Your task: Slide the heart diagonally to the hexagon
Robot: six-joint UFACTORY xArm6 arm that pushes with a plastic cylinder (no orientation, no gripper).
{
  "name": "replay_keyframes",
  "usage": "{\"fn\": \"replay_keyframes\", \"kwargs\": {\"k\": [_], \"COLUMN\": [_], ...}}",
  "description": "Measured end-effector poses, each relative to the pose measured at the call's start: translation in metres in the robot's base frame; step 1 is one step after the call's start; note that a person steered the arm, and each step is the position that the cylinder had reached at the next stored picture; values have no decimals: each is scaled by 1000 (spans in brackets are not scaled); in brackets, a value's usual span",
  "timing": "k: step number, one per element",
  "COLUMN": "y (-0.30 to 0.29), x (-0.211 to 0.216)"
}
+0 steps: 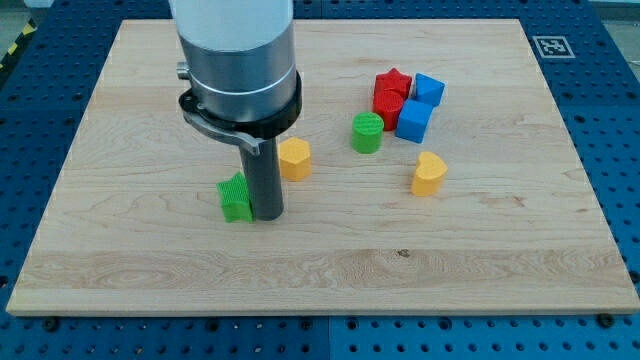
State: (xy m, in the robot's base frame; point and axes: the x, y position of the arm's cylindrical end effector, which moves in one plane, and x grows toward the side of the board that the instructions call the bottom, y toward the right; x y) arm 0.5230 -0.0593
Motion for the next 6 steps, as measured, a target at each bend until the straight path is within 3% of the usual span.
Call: {"fn": "replay_keyframes", "kwargs": {"k": [3,6], "y": [177,199], "x": [11,-47]}}
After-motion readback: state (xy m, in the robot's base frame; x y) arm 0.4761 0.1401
